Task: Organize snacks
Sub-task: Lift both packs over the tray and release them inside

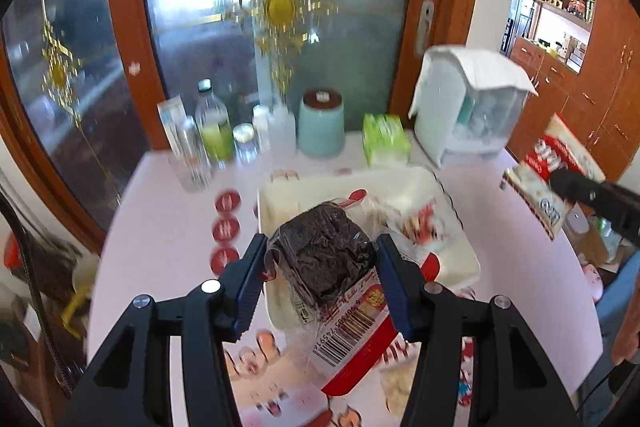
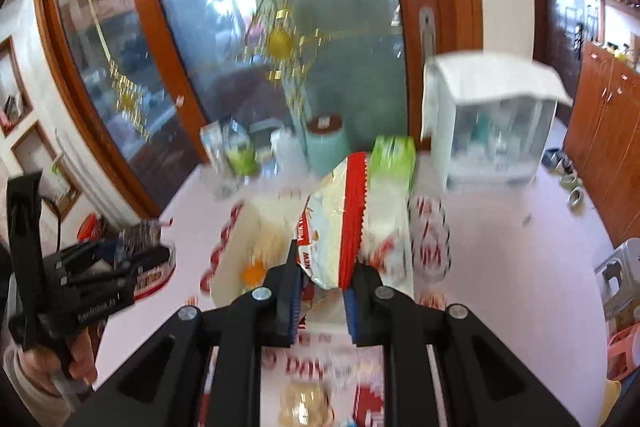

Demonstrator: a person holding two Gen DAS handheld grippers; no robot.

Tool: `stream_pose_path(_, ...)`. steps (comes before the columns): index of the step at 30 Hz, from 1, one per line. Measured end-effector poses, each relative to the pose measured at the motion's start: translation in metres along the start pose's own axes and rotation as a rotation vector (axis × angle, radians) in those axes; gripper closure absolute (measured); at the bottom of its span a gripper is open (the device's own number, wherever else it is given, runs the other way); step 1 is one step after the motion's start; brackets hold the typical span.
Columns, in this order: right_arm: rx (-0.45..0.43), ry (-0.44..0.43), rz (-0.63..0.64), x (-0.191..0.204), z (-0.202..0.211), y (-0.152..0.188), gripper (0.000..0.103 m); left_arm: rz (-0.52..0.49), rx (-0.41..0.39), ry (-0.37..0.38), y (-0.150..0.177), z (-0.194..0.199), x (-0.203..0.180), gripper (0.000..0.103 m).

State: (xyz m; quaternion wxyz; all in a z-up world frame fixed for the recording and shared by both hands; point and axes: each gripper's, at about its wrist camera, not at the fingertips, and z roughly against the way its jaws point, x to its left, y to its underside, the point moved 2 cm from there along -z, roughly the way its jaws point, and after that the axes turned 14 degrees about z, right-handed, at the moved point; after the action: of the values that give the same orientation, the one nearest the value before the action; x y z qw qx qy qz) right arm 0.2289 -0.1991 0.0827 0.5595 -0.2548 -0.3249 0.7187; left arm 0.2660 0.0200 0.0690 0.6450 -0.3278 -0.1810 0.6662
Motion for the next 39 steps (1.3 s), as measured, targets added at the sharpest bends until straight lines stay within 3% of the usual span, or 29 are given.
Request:
stream_pose_path(6,-0.057,0.018,-0.029,0.003,-0.013,-0.04,0.085,-0.026,-0.028,-0.007,-0.03,-0.011,-0.013,0.05)
stream_pose_path(9,-0.045,0.012,-0.037,0.007,-0.031,-0.049,0.085,-0.036,-0.021,-0.016,-0.036,-0.027,-0.018,0.05)
stream_pose_path(18,0.086,0.003,-0.066,0.003,-0.107,-0.041,0.081,-0.013,0.076,-0.069,-0.029,-0.102,-0.015,0.048)
stream_pose_path(19,0.114,0.009,-0.066,0.002,-0.116,-0.038,0.081,-0.013,0.08,-0.075,-0.028,-0.106,-0.014,0.043)
stream_pose_path(20,0.137,0.014,-0.065,0.002,-0.123,-0.035,0.08,-0.013,0.092,-0.076,-0.027,-0.112,-0.014,0.027)
stream_pose_path(22,0.177,0.011,-0.07,0.0,-0.137,-0.029,0.075,0.005,0.12,-0.067,-0.024,-0.121,-0.01,0.006)
stream_pose_path(26,0.192,0.023,-0.083,-0.002,-0.144,-0.021,0.058,0.056,0.145,-0.05,-0.019,-0.133,0.001,0.006)
stream_pose_path(39,0.203,-0.002,-0.052,0.008,-0.133,-0.009,0.057,0.044,0.094,-0.06,-0.008,-0.119,0.0,0.006)
